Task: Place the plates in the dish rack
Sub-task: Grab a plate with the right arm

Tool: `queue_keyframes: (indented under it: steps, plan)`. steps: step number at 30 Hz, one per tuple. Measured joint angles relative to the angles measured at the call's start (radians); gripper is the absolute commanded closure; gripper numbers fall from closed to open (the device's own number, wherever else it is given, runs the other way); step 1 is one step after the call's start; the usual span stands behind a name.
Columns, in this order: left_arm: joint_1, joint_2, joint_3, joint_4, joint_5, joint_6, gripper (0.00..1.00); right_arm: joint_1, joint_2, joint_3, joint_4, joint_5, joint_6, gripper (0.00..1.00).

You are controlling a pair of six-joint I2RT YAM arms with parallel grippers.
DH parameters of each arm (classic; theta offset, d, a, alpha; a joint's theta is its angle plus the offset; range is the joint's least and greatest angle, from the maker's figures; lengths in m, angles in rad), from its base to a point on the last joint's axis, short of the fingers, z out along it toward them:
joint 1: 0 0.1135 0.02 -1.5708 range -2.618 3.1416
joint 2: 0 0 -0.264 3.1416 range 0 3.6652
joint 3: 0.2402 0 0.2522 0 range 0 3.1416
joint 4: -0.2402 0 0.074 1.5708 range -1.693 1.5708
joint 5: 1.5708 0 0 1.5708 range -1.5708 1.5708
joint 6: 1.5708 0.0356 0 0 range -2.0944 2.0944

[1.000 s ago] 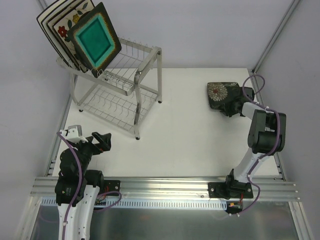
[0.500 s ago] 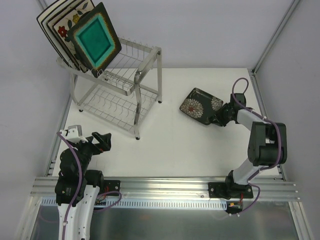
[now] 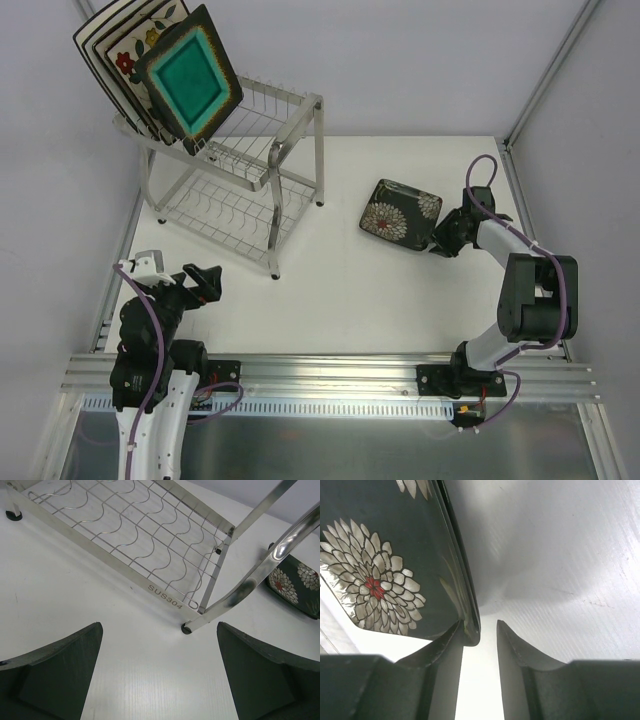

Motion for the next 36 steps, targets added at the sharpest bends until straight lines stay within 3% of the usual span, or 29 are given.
queue_keyframes:
  steps: [21, 29, 36]
  plan:
    - [0.003, 0.0, 0.0, 0.0, 0.0, 0.0, 0.01, 0.007, 0.007, 0.013, -0.008, 0.013, -0.02, 0.82]
    - [0.003, 0.0, 0.0, 0.0, 0.0, 0.0, 0.01, 0.008, 0.009, 0.023, -0.011, 0.019, -0.027, 0.99]
    - [0.003, 0.0, 0.0, 0.0, 0.0, 0.0, 0.01, 0.01, 0.007, 0.047, -0.047, 0.024, -0.04, 0.99]
